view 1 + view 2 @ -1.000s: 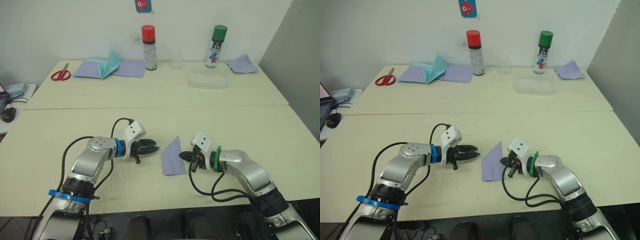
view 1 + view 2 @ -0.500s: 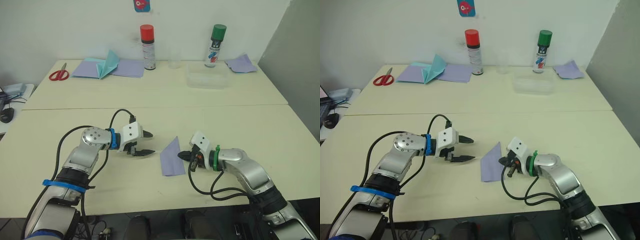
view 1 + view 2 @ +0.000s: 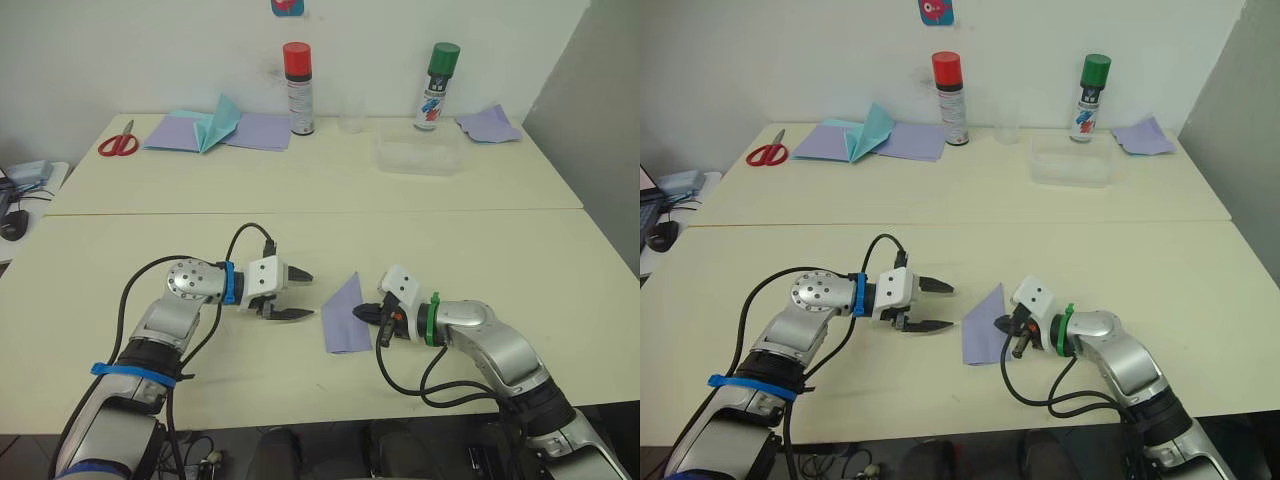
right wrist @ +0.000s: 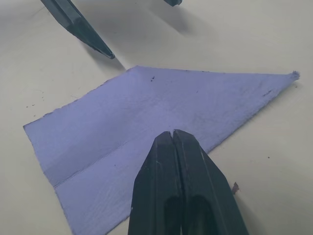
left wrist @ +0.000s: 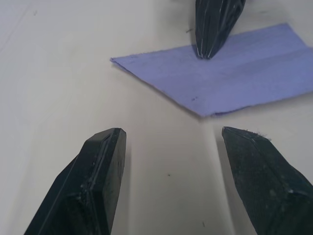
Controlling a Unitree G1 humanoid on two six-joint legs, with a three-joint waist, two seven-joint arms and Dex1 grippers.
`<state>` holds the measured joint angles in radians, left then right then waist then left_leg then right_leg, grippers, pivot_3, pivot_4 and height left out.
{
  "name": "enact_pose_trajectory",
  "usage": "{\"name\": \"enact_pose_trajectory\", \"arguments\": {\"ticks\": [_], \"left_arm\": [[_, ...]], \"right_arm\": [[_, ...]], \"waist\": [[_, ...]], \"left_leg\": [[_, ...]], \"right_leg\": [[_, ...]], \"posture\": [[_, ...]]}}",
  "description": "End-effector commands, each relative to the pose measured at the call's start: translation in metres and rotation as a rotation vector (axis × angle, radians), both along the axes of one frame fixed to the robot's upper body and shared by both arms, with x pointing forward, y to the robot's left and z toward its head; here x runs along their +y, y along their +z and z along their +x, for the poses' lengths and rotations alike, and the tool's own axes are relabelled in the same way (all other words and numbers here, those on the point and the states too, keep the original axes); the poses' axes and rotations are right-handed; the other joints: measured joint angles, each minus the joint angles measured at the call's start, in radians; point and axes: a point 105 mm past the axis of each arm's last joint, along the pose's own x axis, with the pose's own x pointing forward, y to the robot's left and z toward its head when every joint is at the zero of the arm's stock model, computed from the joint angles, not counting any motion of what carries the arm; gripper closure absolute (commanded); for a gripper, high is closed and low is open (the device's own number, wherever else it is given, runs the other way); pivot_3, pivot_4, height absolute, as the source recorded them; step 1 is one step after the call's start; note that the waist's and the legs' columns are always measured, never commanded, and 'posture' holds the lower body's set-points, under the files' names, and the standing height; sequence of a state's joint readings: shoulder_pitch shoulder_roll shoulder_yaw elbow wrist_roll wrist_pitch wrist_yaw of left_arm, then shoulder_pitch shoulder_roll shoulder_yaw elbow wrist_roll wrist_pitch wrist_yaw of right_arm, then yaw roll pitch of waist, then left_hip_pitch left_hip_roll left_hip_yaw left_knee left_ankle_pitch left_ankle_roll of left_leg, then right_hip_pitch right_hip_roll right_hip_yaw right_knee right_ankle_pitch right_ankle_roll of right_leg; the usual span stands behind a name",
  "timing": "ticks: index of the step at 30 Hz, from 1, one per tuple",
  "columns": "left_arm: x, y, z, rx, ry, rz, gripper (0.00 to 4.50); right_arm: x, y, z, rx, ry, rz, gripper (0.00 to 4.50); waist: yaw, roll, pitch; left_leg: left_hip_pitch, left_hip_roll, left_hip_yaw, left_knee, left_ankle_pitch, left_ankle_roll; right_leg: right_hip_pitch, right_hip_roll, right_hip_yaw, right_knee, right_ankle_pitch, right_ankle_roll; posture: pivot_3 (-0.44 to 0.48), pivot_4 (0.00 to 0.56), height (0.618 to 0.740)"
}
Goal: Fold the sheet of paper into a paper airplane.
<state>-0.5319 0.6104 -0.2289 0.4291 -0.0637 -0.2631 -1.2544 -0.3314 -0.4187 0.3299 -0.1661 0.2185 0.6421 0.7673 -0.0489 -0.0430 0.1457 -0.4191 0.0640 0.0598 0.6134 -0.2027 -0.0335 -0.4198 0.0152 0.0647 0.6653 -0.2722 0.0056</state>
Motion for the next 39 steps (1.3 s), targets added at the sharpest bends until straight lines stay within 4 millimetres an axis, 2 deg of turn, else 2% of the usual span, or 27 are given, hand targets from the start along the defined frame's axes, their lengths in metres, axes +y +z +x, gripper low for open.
{"name": "enact_pose_trajectory", "arguments": {"ticks": [1, 6, 15, 23, 29, 39], "left_arm": [[-0.003, 0.003, 0.007, -0.062, -0.007, 0.017, 1.0], [-0.006, -0.001, 0.022, -0.096, 0.044, 0.026, 1.0], [-0.026, -0.004, 0.023, -0.109, -0.033, 0.03, 1.0], [-0.035, 0.005, 0.027, -0.147, -0.073, 0.014, 1.0], [-0.041, 0.019, 0.027, -0.145, -0.082, -0.076, 1.0], [-0.048, 0.025, 0.024, -0.195, -0.153, -0.064, 1.0]], "right_arm": [[0.001, 0.007, 0.002, -0.021, 0.007, 0.01, 4.5], [0.002, 0.006, 0.0, -0.018, 0.002, 0.012, 4.5], [0.0, 0.006, 0.004, -0.015, -0.019, 0.008, 4.5], [0.0, 0.006, 0.006, -0.015, -0.027, 0.011, 4.5], [0.0, 0.006, 0.007, -0.015, -0.032, 0.012, 4.5], [0.001, 0.006, 0.009, -0.016, -0.032, 0.013, 4.5]], "waist": [[0.001, 0.0, 0.0], [0.013, 0.0, 0.0], [0.017, 0.0, 0.0], [0.018, 0.0, 0.0], [0.018, 0.0, 0.0], [0.018, 0.0, 0.0]], "left_leg": [[0.0, 0.0, 0.0, 0.0, 0.0, 0.0], [0.0, 0.0, 0.0, 0.001, 0.0, 0.0], [0.0, 0.0, 0.0, 0.012, 0.0, 0.0], [0.0, -0.001, 0.001, 0.016, 0.0, 0.0], [-0.001, 0.0, 0.001, 0.016, 0.0, 0.0], [-0.001, 0.0, 0.0, 0.016, 0.0, 0.0]], "right_leg": [[0.0, 0.0, 0.0, 0.0, 0.0, 0.0], [0.0, 0.0, -0.001, 0.001, 0.0, 0.0], [0.0, 0.0, -0.001, 0.012, 0.0, 0.0], [0.001, 0.0, 0.0, 0.014, 0.001, 0.002], [0.0, 0.0, 0.0, 0.014, 0.0, 0.001], [0.0, 0.001, 0.0, 0.015, 0.0, 0.002]], "posture": [[0.0, 0.15, 0.74], [0.0, 0.15, 0.74], [0.0, 0.15, 0.74], [0.0, 0.15, 0.74], [0.0, 0.15, 0.74], [0.0, 0.15, 0.74]]}}
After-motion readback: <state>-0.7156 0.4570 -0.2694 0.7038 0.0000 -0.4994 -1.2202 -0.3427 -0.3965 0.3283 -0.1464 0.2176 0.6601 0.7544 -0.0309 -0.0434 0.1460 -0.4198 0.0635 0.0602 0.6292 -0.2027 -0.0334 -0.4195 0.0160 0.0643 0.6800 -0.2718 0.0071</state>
